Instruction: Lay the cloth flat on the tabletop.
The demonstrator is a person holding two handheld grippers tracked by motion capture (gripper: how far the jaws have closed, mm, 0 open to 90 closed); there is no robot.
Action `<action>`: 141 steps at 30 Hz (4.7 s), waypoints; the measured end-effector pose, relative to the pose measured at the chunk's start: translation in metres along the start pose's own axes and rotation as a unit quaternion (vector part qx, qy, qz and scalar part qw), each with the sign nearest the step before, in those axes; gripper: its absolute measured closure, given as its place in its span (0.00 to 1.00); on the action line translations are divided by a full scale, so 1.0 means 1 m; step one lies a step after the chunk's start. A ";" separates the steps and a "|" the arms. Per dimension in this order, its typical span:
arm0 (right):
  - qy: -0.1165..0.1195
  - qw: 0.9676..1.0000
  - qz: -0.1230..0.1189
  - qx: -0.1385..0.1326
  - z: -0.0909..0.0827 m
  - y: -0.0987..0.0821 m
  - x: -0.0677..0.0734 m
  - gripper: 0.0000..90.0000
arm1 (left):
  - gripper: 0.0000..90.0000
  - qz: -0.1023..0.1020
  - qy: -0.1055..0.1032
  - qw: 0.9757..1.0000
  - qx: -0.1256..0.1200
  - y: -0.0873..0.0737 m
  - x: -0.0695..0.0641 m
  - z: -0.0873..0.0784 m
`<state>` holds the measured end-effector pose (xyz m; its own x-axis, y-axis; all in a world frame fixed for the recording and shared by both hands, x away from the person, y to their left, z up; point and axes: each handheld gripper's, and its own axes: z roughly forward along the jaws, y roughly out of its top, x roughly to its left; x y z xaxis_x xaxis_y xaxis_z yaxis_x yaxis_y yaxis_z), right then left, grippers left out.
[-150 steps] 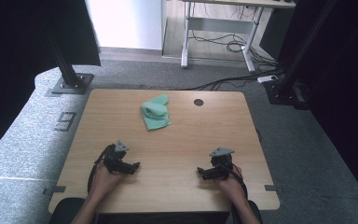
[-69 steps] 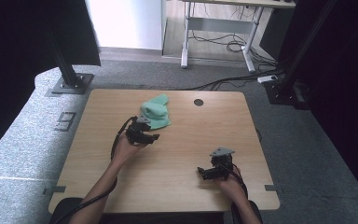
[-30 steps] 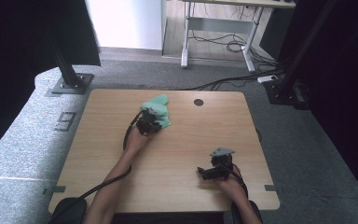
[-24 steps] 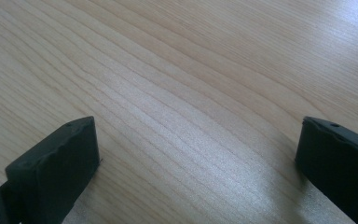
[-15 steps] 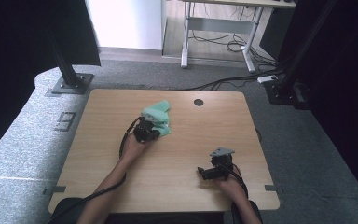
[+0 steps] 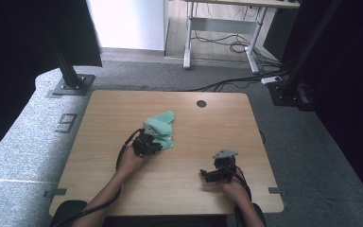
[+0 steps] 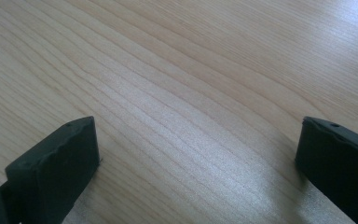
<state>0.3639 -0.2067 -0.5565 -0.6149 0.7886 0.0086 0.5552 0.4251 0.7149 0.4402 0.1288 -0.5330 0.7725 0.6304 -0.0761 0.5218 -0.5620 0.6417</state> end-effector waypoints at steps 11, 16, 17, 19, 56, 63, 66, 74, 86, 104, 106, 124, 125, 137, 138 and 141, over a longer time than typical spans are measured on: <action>0.000 1.000 0.000 0.000 0.000 0.000 0.000 0.00 | 0.77 0.002 -0.008 0.999 -0.031 -0.003 -0.016 -0.018; 0.000 1.000 0.000 0.000 0.000 0.000 0.000 0.00 | 0.69 0.021 0.003 0.999 -0.028 0.016 -0.026 -0.009; 0.000 1.000 0.000 0.000 0.000 0.000 0.000 0.00 | 0.68 0.025 0.010 0.999 -0.023 0.017 -0.027 -0.005; 0.000 1.000 0.000 0.000 0.000 0.000 0.000 0.00 | 0.68 0.031 0.022 0.999 -0.007 0.019 -0.026 0.003; 0.029 0.999 -0.004 0.024 0.011 0.024 0.006 0.00 | 0.96 -0.069 0.059 0.995 -0.040 -0.031 0.029 -0.035; 0.034 0.999 -0.019 0.004 0.027 0.052 0.016 0.00 | 0.95 -0.068 0.056 0.996 -0.034 -0.032 0.028 -0.030; 0.038 0.999 -0.016 -0.002 0.037 0.066 0.019 0.00 | 0.95 -0.068 0.054 0.996 -0.034 -0.033 0.028 -0.029; 0.035 0.999 -0.019 -0.010 0.074 0.101 0.033 0.00 | 0.95 -0.070 0.045 0.996 -0.038 -0.034 0.030 -0.029; 0.001 0.998 -0.060 0.011 0.118 0.126 0.061 0.00 | 0.96 -0.072 0.044 0.995 -0.057 -0.033 0.033 -0.039; -0.008 0.999 -0.037 0.007 0.095 0.100 0.042 0.00 | 0.94 -0.130 0.081 0.986 -0.069 -0.059 0.059 -0.073; -0.009 0.999 -0.035 0.008 0.092 0.097 0.041 0.00 | 0.91 -0.129 0.084 0.986 -0.063 -0.062 0.059 -0.075; -0.010 1.000 -0.014 0.020 0.060 0.066 0.020 0.00 | 0.31 -0.085 0.096 0.990 -0.053 -0.049 0.036 -0.071; -0.011 1.000 -0.013 0.020 0.058 0.064 0.018 0.00 | 0.31 -0.080 0.097 0.991 -0.043 -0.049 0.034 -0.067; -0.020 1.000 -0.001 0.019 0.035 0.041 0.007 0.00 | 0.30 -0.080 0.101 0.992 0.015 -0.067 0.026 -0.055; -0.020 1.000 -0.001 0.018 0.033 0.039 0.007 0.00 | 0.30 -0.078 0.097 0.992 0.018 -0.067 0.023 -0.056; -0.019 1.000 -0.001 0.018 0.027 0.033 0.006 0.00 | 0.29 -0.073 0.092 0.993 0.020 -0.068 0.019 -0.057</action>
<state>0.3936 -0.1757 -0.5516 -0.5951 0.8034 -0.0192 0.5740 0.4416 0.6896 0.3991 0.2096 -0.5346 0.6101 0.7920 -0.0239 0.6409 -0.4755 0.6026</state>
